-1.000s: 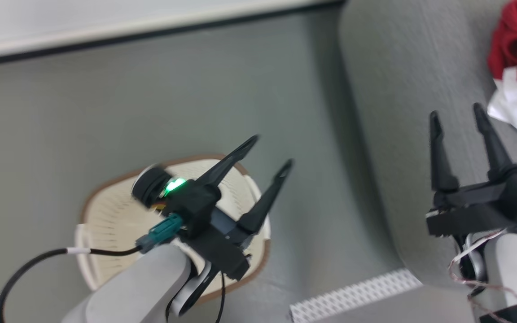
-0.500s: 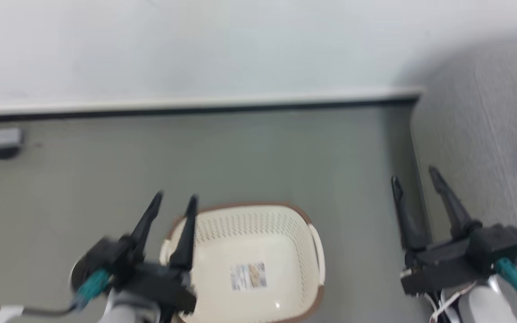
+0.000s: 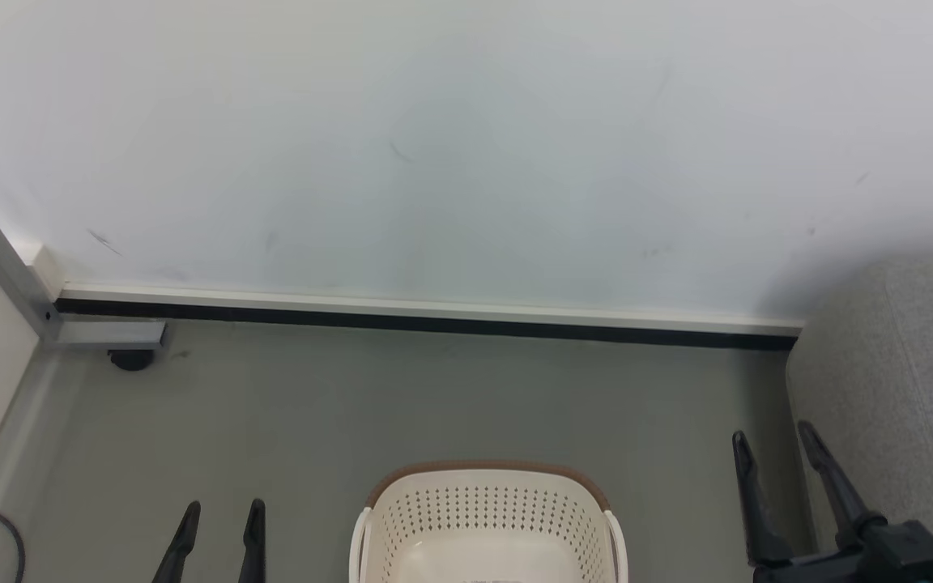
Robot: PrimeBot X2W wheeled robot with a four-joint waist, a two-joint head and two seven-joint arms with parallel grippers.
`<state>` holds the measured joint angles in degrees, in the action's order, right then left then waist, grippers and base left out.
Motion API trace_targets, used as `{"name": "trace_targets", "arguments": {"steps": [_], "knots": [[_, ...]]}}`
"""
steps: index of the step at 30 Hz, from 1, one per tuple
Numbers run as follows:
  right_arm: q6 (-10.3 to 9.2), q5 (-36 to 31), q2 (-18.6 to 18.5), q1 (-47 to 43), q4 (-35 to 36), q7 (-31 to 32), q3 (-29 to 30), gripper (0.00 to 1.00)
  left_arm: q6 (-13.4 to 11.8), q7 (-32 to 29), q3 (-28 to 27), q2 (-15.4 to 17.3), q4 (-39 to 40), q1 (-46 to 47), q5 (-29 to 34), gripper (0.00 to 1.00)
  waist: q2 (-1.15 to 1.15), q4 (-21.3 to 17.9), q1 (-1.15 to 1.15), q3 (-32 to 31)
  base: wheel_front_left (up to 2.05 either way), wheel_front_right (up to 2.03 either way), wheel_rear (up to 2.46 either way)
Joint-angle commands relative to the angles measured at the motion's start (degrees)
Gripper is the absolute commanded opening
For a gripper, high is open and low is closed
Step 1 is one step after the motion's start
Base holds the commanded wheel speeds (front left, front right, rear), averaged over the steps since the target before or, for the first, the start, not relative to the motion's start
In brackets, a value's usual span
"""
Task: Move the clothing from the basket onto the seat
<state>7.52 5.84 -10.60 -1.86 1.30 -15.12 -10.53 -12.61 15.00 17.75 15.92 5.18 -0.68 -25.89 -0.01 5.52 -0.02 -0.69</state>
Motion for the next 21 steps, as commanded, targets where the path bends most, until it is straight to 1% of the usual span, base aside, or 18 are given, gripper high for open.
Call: {"name": "trace_targets", "arguments": {"steps": [1, 3, 6, 10, 16, 21], "knots": [[-0.06, -0.6, 0.6, -2.0, 0.5, 0.0, 0.2, 1.0, 1.1, 0.2, -1.3, 0.0, 0.4, -2.5, 2.0, 1.0, 0.01, 2.8, 0.02, -4.0, 0.0, 0.0, 0.0], [-0.06, -1.0, 1.2, -3.9, 0.9, 0.0, 0.3, 1.0, 2.2, 0.2, -2.5, -0.7, 0.8, -4.5, 4.4, 1.0, 0.01, 2.8, 0.02, -4.7, 0.0, 0.0, 0.0], [-0.06, -1.3, 2.4, -6.3, 1.8, 0.0, 1.1, 1.0, 5.0, 0.2, -4.3, -2.0, 0.8, -6.7, 6.9, 1.0, 0.01, 3.1, 0.02, -5.7, 0.0, 0.0, 0.0], [-0.06, -1.2, 3.9, -9.6, 2.5, 0.0, 2.0, 1.0, 7.6, 0.2, -7.1, -4.5, 1.3, -8.9, 10.1, 1.0, 0.01, 3.0, 0.02, -6.7, 0.0, 0.0, 0.0], [-0.06, -1.4, 4.2, -12.1, 1.5, 0.0, 1.6, 1.0, 11.4, 0.2, -9.6, -7.4, -0.6, -11.1, 13.7, 1.0, 0.01, 1.7, 0.02, -7.6, 0.0, 0.0, 0.0], [-0.06, -1.3, 4.3, -12.8, 1.2, 0.0, 1.1, 1.0, 13.6, 0.2, -11.6, -9.5, -1.2, -11.8, 15.4, 1.0, 0.01, 0.8, 0.02, -7.9, 0.0, 0.0, 0.0]]}}
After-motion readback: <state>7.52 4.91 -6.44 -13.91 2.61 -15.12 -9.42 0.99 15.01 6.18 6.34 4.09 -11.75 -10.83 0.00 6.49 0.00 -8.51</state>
